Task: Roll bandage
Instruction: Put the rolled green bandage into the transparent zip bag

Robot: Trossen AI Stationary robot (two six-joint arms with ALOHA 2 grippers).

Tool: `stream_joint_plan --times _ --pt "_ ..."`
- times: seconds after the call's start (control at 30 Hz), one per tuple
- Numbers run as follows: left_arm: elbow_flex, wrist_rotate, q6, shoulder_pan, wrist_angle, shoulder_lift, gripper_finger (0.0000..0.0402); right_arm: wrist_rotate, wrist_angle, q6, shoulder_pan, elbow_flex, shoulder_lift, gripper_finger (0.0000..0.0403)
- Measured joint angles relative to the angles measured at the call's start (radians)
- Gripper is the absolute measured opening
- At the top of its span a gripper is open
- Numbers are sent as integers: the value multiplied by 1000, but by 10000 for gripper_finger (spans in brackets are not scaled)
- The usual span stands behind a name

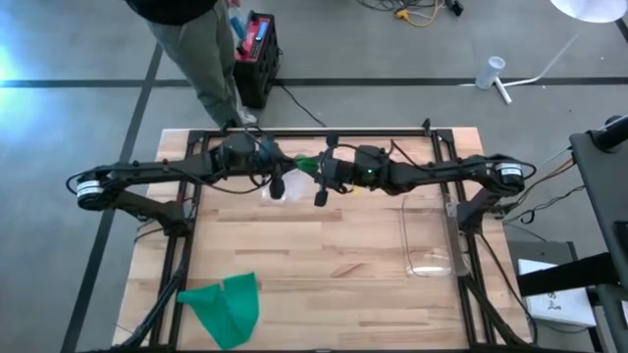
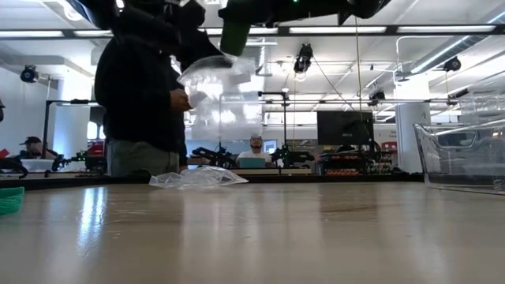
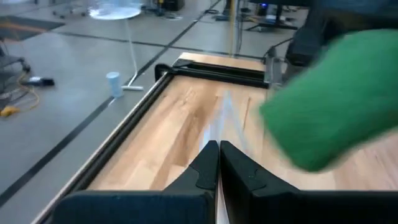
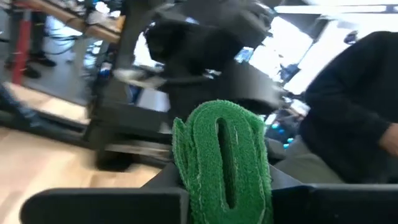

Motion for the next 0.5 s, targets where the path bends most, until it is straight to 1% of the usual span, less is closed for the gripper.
stream_joint_plan --times 0.17,0.5 --pt "0 4 -40 12 10 10 0 5 -64 14 0 -17 -16 43" --pt "0 9 -53 20 20 12 0 6 -89 30 0 -53 -21 43"
